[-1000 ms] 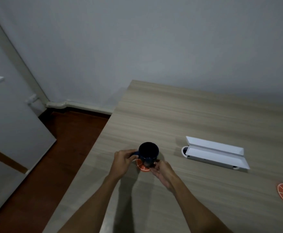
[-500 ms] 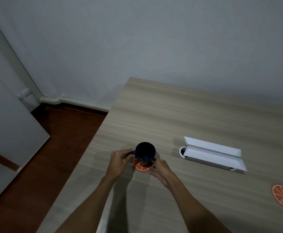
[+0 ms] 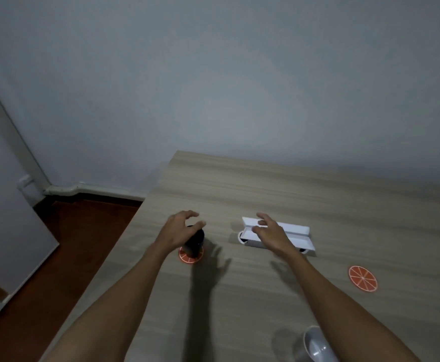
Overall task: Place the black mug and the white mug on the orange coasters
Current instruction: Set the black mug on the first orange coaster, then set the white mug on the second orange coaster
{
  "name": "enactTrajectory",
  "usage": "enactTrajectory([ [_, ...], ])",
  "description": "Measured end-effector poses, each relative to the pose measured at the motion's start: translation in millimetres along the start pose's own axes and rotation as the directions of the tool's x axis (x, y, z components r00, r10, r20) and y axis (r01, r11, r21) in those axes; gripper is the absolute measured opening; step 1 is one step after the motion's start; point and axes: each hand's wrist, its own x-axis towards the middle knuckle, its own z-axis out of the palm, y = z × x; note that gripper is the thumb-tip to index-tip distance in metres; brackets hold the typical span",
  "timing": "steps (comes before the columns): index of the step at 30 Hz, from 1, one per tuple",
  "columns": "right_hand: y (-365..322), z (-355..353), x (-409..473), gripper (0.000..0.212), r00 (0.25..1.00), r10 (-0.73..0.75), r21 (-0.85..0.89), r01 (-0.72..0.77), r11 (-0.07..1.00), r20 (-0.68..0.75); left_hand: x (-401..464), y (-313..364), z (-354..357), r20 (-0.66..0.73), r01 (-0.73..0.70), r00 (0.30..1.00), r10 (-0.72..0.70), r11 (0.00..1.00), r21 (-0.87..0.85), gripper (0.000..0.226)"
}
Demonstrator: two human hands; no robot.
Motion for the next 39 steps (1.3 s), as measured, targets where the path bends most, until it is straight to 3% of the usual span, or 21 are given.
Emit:
enactTrajectory([
  [5,41.0,-88.5,-57.2,0.052,0.991,-0.061,-0.14,0.044,0.989,-0.116,-45.6,84.7,30.8,0.016,-0.064,0.998,0.065,0.996,-0.056,0.052],
  [12,149.9,-147.5,-135.7,0.045,1.0,-0.006,-0.297,0.005,0.955,-0.001,-121.7,129.6,160.3,0.247,-0.021,0.969,0.027,0.999,-0.024,0.027],
  [15,199.3,-143.7,-154.7,0.045,0.995,0.046,-0.334,-0.013,0.942,0.089,-147.9,123.7,219.3,0.303,0.064,0.951,-0.055,0.998,-0.02,0.027],
  [19,244.7,-120.7,-163.6,0.047,0.964,0.102,-0.337,-0.013,0.941,0.246,-170.7,103.9,266.1,0.284,0.238,0.932,-0.223,0.971,-0.017,0.042],
  [26,271.5,-88.5,-168.0,0.016,0.992,0.012,-0.358,0.035,0.933,0.129,-186.6,96.2,312.8,0.419,0.447,0.825,-0.379,0.892,-0.073,0.04],
  [29,272.6,-86.2,-163.5,0.019,0.997,-0.001,-0.338,0.028,0.941,0.08,-182.7,95.6,322.5,0.451,0.549,0.788,-0.418,0.81,-0.208,0.036],
  [34,257.8,-98.2,-154.5,0.007,0.998,-0.016,-0.265,0.03,0.964,0.058,-184.8,136.0,297.4,0.588,0.73,0.674,-0.447,0.525,-0.438,0.03],
  [39,224.9,-130.1,-148.0,0.015,0.997,-0.073,-0.222,0.072,0.972,0.005,-159.3,159.9,268.5,0.633,0.754,0.656,-0.411,0.409,-0.515,0.046],
])
